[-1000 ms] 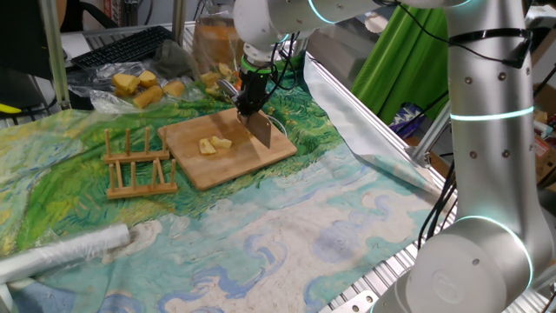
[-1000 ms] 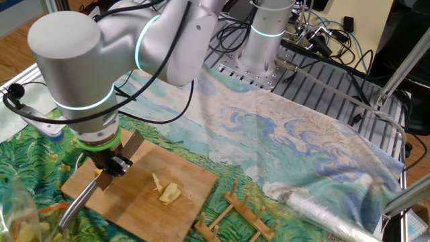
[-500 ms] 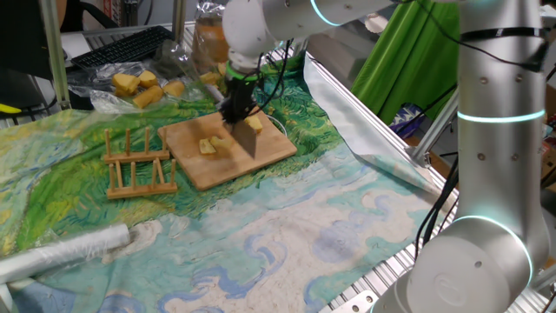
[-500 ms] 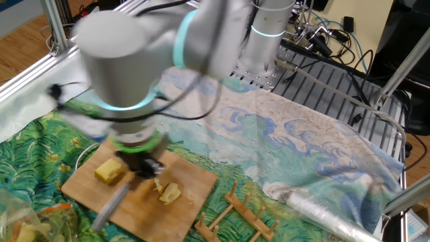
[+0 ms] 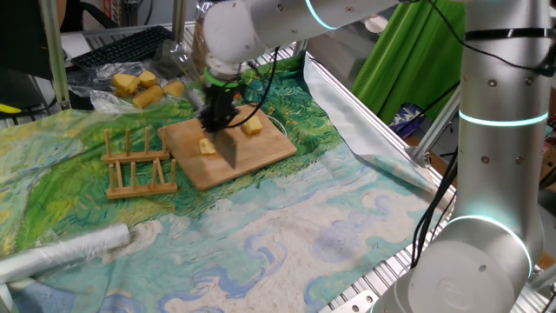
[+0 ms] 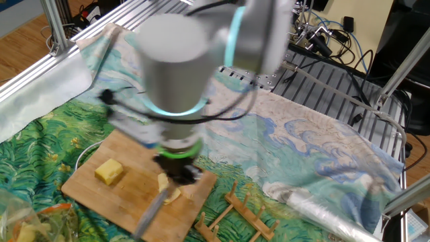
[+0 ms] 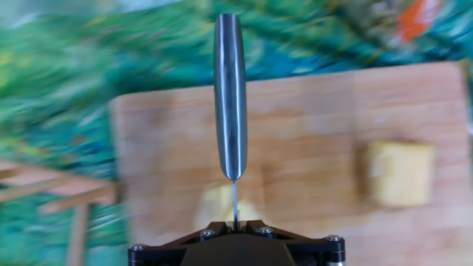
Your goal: Chop the potatoes
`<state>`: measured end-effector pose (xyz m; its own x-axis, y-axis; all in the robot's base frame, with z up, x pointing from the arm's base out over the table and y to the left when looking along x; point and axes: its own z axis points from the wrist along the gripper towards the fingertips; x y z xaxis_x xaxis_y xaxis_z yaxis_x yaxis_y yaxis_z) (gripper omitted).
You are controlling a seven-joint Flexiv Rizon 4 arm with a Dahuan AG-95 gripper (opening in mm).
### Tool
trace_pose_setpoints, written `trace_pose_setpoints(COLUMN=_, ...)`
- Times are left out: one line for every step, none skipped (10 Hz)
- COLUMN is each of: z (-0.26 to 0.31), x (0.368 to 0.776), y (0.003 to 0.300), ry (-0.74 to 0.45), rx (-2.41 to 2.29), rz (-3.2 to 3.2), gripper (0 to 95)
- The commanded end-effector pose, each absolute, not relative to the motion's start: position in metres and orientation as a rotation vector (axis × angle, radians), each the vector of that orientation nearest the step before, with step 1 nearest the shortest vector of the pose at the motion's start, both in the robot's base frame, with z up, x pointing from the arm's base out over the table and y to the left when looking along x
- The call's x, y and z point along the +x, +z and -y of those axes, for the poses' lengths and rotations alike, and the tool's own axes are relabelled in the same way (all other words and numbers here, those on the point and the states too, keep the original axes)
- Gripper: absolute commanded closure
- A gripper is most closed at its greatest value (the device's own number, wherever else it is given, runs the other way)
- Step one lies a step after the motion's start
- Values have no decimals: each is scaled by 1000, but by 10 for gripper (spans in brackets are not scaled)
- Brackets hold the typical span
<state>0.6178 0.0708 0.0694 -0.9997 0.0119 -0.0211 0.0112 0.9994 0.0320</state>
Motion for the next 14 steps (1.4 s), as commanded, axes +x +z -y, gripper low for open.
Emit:
trace_pose_setpoints(z=-77, x=617, y=70, ry=53, rx=18, rz=-3122, gripper=950)
trace_pose_setpoints(z=-77, x=617, y=70, ry=53, rx=18, rz=-3122, gripper=950)
trace_pose_setpoints(z=-77, x=617, y=70, ry=52, rx=17, rz=-3122, gripper=950)
trace_pose_setpoints(z=-77, x=617, y=70, ry=51, rx=17, rz=-3122, gripper=950)
trace_pose_setpoints(z=-77, x=617, y=70, ry=52, rx=15, rz=-3122, gripper=950)
trace_pose_setpoints(z=-77, x=617, y=70, ry=52, rx=12, rz=-3121, gripper=950)
trace_pose_setpoints(z=-77, x=617, y=70, ry=52, rx=9, rz=-3118, gripper=950)
trace_pose_setpoints(z=-77, x=617, y=71, ry=52, rx=8, rz=-3118, gripper=950)
trace_pose_setpoints(z=-77, x=617, y=71, ry=46, rx=5, rz=-3118, gripper=950)
trace_pose_setpoints(z=-77, x=617, y=71, ry=37, rx=0, rz=-3117, gripper=950)
trace_pose_setpoints(z=-76, x=618, y=73, ry=16, rx=-13, rz=-3117, gripper=950)
trace_pose_setpoints(z=-74, x=620, y=77, ry=17, rx=-20, rz=-3120, gripper=950)
trace_pose_setpoints(z=-72, x=623, y=82, ry=14, rx=-30, rz=-3122, gripper=950)
trace_pose_setpoints(z=-70, x=627, y=87, ry=14, rx=-47, rz=-3125, gripper=950)
